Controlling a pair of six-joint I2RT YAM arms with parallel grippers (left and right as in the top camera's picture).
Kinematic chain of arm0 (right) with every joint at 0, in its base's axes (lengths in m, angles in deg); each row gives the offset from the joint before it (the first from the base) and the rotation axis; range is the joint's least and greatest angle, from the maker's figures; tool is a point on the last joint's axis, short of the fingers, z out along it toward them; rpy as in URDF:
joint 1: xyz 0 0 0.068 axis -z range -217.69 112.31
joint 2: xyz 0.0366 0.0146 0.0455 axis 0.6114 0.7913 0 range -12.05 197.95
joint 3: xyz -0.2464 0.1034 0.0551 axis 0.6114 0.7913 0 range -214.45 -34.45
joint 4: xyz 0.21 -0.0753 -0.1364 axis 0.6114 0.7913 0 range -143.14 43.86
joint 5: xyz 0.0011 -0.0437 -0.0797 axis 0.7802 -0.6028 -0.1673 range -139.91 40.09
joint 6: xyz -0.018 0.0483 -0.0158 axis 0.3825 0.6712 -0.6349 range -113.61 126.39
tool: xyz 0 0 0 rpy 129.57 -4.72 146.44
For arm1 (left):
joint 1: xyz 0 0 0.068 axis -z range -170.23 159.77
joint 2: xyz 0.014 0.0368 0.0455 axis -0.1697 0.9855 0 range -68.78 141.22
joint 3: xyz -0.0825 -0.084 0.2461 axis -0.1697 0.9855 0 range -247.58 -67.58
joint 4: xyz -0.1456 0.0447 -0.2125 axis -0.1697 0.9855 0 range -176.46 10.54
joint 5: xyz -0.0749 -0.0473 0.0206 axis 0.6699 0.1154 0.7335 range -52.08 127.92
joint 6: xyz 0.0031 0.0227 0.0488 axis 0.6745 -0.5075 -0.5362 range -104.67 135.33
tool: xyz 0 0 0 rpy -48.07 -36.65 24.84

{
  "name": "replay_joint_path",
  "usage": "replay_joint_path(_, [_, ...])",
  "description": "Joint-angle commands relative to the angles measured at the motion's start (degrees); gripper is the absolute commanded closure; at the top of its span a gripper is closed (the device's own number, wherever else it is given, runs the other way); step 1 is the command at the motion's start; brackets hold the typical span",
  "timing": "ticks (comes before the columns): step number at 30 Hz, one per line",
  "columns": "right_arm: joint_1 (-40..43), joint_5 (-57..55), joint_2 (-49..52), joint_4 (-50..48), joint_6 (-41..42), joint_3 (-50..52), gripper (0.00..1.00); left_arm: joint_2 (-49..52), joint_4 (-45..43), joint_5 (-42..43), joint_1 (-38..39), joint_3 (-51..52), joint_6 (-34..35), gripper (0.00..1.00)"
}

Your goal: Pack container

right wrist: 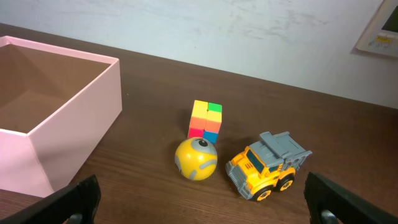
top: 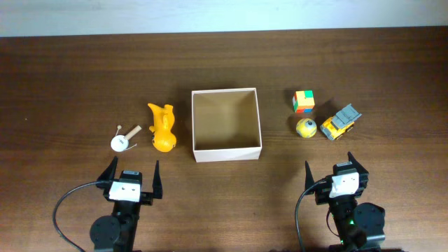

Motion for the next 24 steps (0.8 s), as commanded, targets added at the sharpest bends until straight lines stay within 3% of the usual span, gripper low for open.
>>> replay_joint_path(1, [0.4,0.7,-0.6,0.0,-0.4,0.5,0.01,-0.5,0.2,-0.4,-0.2,0.3,-0.9,0.01])
replay_joint_path(16, [0.4,0.9,-0.6,-0.1,-0.4,0.5,0.01,-0.5,0.2,-0.4,-0.2,0.3,-0.9,0.01])
replay_joint_path(24, [0.4,22.4,-0.6,-8.6,-0.3,0.5,0.01,-0.5,0.2,-0.4,-0.2,0.3,-0.9,0.01])
